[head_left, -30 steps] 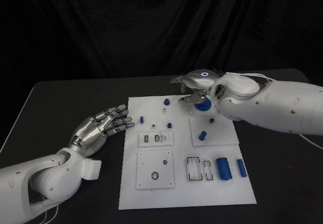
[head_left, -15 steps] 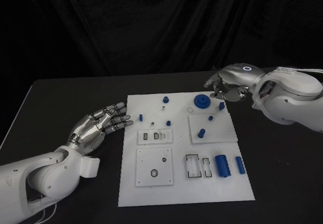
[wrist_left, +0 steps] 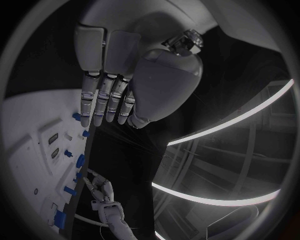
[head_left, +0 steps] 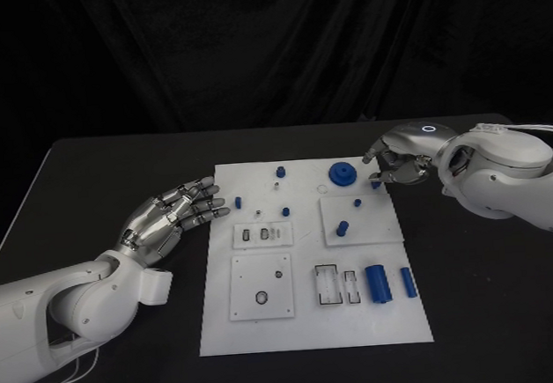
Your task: Assemble the parts on the task board
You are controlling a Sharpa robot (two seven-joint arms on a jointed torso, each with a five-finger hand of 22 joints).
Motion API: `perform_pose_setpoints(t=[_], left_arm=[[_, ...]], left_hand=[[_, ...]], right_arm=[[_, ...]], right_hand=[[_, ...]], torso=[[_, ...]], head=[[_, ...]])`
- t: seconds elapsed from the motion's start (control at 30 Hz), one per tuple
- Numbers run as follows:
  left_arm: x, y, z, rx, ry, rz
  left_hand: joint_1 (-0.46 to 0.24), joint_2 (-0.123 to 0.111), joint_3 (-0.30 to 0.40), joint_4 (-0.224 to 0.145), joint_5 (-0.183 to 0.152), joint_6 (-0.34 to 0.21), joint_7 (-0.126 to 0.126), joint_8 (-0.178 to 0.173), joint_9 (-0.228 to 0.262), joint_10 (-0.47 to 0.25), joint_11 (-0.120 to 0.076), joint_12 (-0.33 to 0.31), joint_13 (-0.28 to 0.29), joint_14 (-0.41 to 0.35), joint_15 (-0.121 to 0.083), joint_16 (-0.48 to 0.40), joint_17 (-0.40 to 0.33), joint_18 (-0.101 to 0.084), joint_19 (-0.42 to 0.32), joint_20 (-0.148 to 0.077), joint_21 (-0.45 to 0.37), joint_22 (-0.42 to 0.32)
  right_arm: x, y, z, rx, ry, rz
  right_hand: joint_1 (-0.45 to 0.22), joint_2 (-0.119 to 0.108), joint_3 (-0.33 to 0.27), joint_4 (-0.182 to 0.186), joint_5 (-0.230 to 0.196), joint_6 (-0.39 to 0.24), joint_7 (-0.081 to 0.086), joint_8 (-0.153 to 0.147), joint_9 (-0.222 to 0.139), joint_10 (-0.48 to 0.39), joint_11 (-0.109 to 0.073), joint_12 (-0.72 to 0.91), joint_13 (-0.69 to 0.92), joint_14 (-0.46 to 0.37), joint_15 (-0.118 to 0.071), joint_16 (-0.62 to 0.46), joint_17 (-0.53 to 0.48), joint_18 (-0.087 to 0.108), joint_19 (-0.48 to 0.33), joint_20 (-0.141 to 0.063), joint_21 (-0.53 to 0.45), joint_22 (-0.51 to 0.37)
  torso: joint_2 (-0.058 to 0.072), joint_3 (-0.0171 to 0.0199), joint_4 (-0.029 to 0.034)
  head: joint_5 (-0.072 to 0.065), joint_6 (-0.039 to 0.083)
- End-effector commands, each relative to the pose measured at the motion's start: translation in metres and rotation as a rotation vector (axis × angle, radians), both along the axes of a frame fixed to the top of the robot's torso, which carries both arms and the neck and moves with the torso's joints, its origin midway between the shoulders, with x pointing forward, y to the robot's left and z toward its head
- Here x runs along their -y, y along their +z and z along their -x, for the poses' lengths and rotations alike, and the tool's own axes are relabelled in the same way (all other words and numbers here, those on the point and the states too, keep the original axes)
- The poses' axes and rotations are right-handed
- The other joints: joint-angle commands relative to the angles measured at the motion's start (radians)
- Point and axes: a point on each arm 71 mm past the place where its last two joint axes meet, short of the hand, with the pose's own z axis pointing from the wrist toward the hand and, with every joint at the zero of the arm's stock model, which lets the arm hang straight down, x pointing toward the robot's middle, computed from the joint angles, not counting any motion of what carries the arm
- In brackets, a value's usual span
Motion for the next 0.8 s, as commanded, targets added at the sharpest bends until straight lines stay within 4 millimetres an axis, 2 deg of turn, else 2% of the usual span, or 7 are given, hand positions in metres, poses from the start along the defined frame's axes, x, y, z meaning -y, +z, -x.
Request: perform_pose_setpoints(t=[0.03,0.17,0.53,0.8], left_arm=[[-0.003,0.013,0.000,0.163,0.041,0.087],[-0.003,0.013,0.000,0.163,0.040,0.088],[-0.003,0.012,0.000,0.163,0.039,0.089],[-0.002,0.012,-0.001,0.162,0.037,0.089]], left_hand=[[0.012,0.001,0.007,-0.001,0.001,0.005,0.006,-0.006,0.000,0.002,0.007,-0.003,-0.001,0.003,0.007,0.003,0.000,-0.014,-0.009,0.000,-0.005,-0.001],[0.012,0.001,0.009,-0.001,0.001,0.004,0.007,-0.006,0.000,0.003,0.008,-0.003,-0.001,0.003,0.008,0.004,0.000,-0.015,-0.009,0.000,-0.005,-0.001],[0.012,0.001,0.009,-0.001,0.001,0.004,0.007,-0.006,0.000,0.003,0.008,-0.003,-0.001,0.003,0.008,0.004,0.000,-0.015,-0.009,0.000,-0.005,-0.001],[0.012,0.001,0.011,-0.002,0.001,0.002,0.007,-0.007,0.000,0.004,0.009,-0.002,-0.001,0.004,0.009,0.004,0.000,-0.016,-0.009,0.000,-0.005,-0.001]], right_arm=[[0.000,-0.005,-0.002,-0.023,-0.035,0.006],[-0.003,-0.008,-0.003,-0.017,-0.031,-0.001],[-0.011,-0.007,-0.008,0.016,-0.007,-0.026],[-0.019,-0.007,-0.010,0.027,0.008,-0.033]], right_hand=[[-0.012,0.007,-0.012,-0.001,-0.001,0.000,0.003,-0.003,0.002,0.113,-0.001,0.064,0.116,0.033,0.000,0.048,0.100,0.012,0.003,0.001,-0.005,0.068],[-0.029,0.015,-0.022,0.009,0.012,0.001,0.003,-0.003,0.004,0.205,-0.001,0.104,0.201,0.060,-0.001,0.079,0.169,0.007,0.020,0.000,0.009,0.087],[-0.071,0.030,-0.038,0.038,0.015,0.002,0.005,-0.003,0.006,0.220,0.000,0.112,0.218,0.071,0.000,0.092,0.200,0.003,0.036,0.000,0.022,0.104],[-0.079,0.032,-0.042,0.043,0.020,0.000,0.005,-0.004,0.006,0.228,0.000,0.115,0.225,0.079,0.000,0.098,0.218,0.000,0.046,0.000,0.031,0.114]], torso=[[0.000,-0.0005,-0.0004],[0.000,-0.0006,-0.0006],[0.000,-0.0005,0.0000],[0.000,-0.0005,-0.0008]], head=[[0.001,0.000],[0.002,-0.001],[-0.003,0.001],[-0.006,0.001]])
